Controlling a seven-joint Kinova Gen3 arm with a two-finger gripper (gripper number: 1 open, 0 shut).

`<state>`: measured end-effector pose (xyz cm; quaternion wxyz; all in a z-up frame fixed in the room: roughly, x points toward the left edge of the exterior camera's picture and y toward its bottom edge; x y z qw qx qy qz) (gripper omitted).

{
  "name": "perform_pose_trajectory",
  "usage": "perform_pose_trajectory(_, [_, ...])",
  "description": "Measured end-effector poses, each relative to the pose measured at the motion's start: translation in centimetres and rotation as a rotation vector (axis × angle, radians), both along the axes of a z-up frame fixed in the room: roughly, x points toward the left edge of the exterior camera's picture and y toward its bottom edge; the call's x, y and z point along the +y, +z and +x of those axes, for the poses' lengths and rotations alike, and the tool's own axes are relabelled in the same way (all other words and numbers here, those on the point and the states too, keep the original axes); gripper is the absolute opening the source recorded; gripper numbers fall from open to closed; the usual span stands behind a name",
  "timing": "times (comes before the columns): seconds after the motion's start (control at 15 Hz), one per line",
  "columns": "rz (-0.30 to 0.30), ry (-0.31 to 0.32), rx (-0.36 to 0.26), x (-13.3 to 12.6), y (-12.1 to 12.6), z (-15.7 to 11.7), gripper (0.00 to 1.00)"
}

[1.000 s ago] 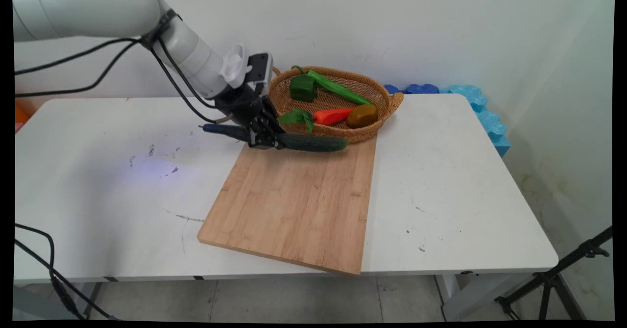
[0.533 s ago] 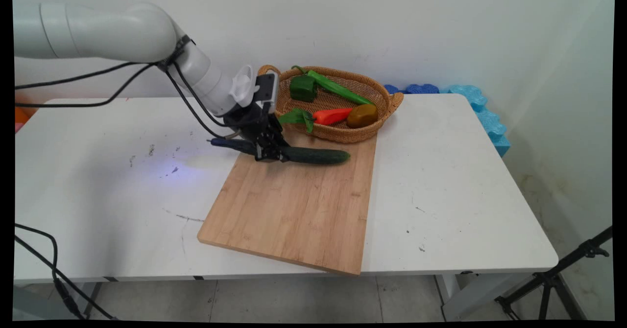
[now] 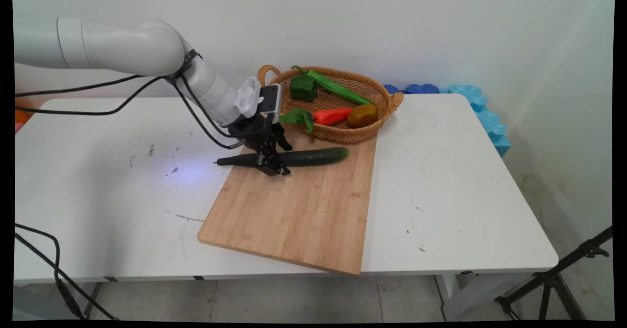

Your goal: Place the picked object on the cutting board

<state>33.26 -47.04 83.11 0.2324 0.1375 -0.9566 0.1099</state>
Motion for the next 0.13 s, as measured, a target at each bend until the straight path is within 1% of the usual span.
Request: perform_pose_trajectory(0.13, [0.003, -0.004, 0.002, 0.16, -0.23, 0.06, 1.00])
